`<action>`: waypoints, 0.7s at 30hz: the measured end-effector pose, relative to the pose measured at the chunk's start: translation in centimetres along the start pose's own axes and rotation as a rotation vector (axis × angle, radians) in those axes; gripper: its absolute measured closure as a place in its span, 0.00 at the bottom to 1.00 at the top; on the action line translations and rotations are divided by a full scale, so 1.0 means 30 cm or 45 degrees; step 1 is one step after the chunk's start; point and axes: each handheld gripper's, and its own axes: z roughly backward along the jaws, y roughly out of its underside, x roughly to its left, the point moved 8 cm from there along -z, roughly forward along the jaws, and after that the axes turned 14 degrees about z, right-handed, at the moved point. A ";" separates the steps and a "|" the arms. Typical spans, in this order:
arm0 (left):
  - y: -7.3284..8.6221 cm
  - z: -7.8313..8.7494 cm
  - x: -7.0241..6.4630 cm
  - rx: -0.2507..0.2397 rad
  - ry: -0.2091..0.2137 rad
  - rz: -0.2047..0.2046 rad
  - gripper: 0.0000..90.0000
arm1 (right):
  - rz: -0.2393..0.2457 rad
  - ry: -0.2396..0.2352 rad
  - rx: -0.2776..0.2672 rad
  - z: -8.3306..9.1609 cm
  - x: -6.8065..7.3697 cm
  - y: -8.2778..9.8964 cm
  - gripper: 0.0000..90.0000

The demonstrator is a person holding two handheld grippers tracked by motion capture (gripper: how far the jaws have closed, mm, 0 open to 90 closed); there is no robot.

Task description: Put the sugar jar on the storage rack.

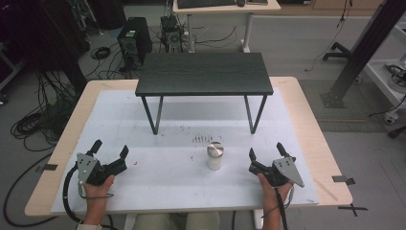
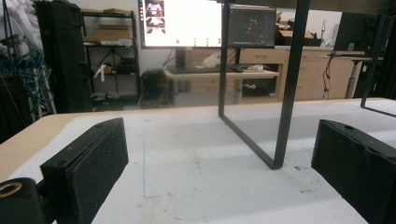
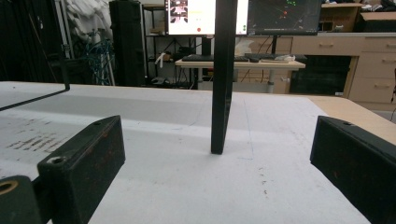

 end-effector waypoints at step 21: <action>0.000 0.000 0.000 -0.001 0.001 -0.001 0.05 | 0.002 0.008 -0.003 0.001 -0.001 -0.001 0.03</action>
